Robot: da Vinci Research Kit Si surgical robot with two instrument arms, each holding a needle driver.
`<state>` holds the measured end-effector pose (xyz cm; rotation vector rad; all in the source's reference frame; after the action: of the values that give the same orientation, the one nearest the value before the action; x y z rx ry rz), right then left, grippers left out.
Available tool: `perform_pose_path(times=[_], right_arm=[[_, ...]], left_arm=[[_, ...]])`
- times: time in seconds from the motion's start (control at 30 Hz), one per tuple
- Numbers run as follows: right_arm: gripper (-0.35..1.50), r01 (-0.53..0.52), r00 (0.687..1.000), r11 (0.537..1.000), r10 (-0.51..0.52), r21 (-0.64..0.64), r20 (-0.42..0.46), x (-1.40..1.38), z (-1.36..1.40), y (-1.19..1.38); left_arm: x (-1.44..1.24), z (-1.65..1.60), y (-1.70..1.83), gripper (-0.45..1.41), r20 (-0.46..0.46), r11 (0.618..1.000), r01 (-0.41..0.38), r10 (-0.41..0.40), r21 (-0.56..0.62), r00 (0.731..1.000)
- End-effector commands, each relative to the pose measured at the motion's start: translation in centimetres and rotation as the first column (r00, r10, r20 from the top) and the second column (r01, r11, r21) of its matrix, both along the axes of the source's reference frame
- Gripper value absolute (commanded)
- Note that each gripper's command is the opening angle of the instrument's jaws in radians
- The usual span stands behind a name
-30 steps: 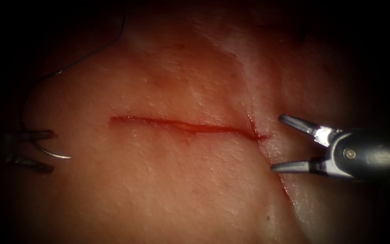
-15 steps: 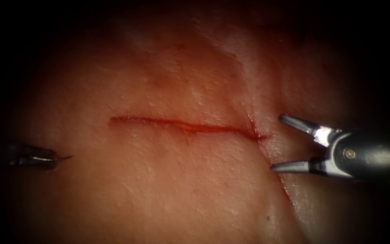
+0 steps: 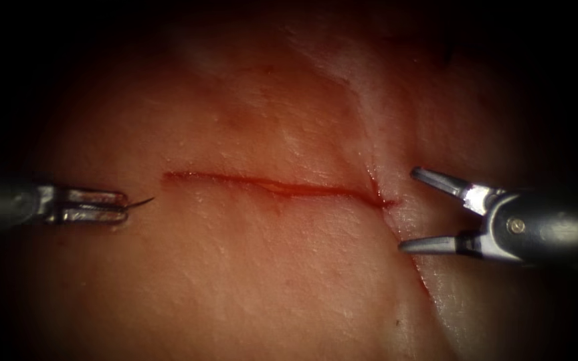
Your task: Wound Closure
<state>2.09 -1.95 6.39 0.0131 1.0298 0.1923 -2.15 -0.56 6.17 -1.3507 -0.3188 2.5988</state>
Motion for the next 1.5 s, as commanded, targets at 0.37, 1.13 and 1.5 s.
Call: perform_pose_path(times=[0.37, 1.13, 1.5], right_arm=[[0.71, -0.037, 0.998, 0.989, 0.044, 0.142, -0.048, 0.10, 0.18, 0.16], [0.54, 0.071, 0.923, 0.918, 0.088, 0.391, -0.374, 1.00, -0.13, 0.79], [0.34, 0.095, 0.900, 0.913, 0.091, 0.396, -0.426, 1.50, -0.19, 0.80]], left_arm=[[-0.61, 0.02, 0.00, -0.45, 0.173, 0.996, -0.091, 0.093, -0.018, 0.980], [-1.17, 0.23, -0.20, -0.45, 0.467, 0.937, -0.348, 0.323, -0.034, 0.823], [-1.23, 0.26, -0.23, -0.45, 0.467, 0.935, -0.352, 0.331, -0.045, 0.820]])
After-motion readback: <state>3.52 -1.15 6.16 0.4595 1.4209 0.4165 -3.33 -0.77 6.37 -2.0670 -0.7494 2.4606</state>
